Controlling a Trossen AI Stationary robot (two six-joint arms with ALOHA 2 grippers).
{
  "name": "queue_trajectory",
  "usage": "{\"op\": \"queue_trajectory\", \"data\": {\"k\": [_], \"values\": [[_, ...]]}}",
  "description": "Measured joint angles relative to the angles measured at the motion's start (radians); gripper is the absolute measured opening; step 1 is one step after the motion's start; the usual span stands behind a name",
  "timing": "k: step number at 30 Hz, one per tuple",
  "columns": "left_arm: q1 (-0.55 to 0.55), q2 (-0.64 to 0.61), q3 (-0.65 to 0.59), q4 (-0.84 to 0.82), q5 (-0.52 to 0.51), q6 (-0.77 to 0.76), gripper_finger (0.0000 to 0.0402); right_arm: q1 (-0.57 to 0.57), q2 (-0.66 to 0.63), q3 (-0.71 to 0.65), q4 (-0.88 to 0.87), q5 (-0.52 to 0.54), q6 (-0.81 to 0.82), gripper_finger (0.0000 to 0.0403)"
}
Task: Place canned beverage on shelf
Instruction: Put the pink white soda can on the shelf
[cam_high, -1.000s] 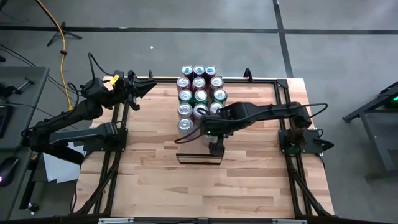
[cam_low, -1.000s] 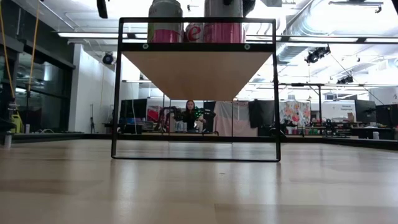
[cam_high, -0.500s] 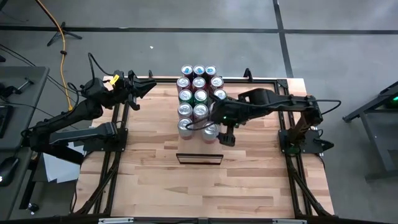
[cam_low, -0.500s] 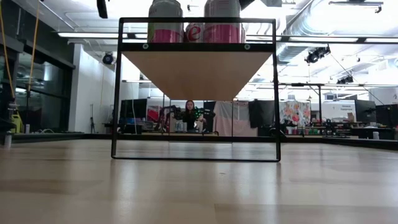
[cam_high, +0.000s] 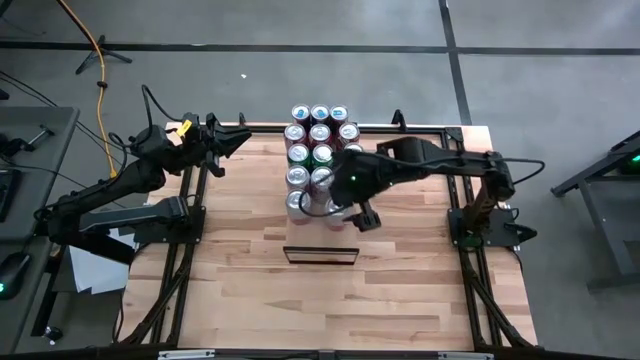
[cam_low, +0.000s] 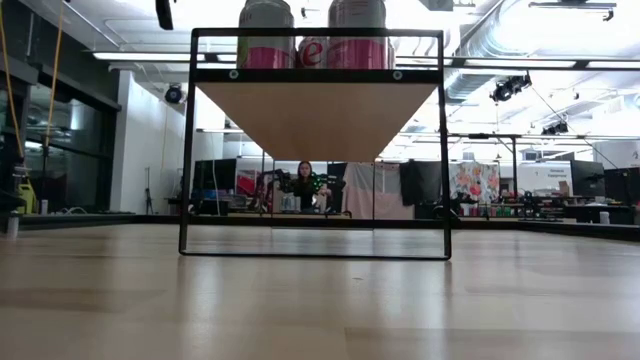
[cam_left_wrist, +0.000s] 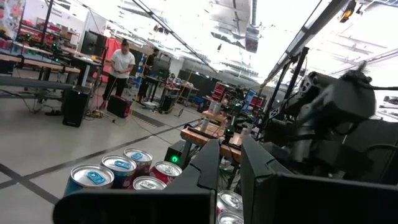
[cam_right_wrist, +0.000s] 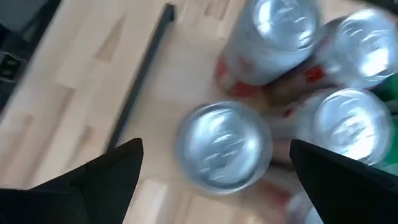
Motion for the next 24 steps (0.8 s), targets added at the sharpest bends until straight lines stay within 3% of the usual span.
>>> {"op": "queue_trajectory", "data": {"k": [5, 17, 24], "values": [[0.000, 0.001, 0.000, -0.001, 0.000, 0.001, 0.0000, -0.034, 0.004, 0.000, 0.040, -0.003, -0.122, 0.0390], [0.000, 0.002, 0.000, -0.009, 0.000, 0.010, 0.0000, -0.072, 0.029, 0.000, 0.005, -0.145, -0.315, 0.0390], [0.000, 0.002, 0.000, -0.008, 0.000, 0.010, 0.0000, -0.072, 0.068, -0.001, -0.013, -0.140, -0.436, 0.0389]]}}
